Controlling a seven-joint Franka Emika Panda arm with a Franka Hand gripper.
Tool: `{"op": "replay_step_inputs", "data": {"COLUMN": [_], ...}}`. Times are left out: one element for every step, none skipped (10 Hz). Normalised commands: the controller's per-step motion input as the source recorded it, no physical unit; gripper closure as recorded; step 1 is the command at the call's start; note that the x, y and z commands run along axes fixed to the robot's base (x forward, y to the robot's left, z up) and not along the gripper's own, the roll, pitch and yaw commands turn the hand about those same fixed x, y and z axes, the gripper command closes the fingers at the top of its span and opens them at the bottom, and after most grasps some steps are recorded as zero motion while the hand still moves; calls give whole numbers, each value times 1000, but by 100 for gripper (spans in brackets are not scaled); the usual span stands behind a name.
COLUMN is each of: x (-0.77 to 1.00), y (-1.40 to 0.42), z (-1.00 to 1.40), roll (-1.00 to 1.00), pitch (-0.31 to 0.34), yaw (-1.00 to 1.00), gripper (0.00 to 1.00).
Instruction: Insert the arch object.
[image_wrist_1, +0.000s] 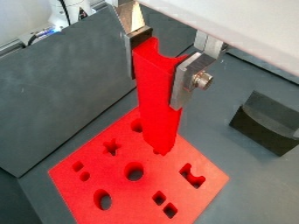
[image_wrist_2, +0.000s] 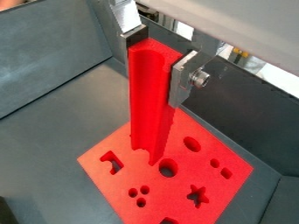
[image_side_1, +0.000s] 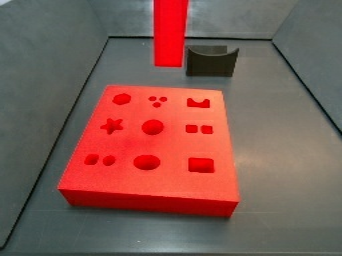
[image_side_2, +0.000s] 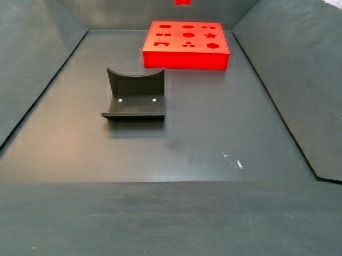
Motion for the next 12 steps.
{"op": "replay_step_inputs", "data": {"x": [309,1000,1000,1000,1000,989,963,840,260,77,334,329], "y": [37,106,80,40,37,66,100,49,0,0,37,97], "z": [-389,-469,-557,-597,-589,-640,-674,-554,-234,-74,-3,-66], "roll": [0,0,97,140,191,199,199,184,16,-9,-190,-154], "pitch": [0,61,17,3,29,57,56,101,67,29,0,0], "yaw": [0,-29,-51,-80,-94,-134,-166,-163,0,0,0,0], "gripper": [100,100,100,100,100,100,100,100,100,100,100,100]}}
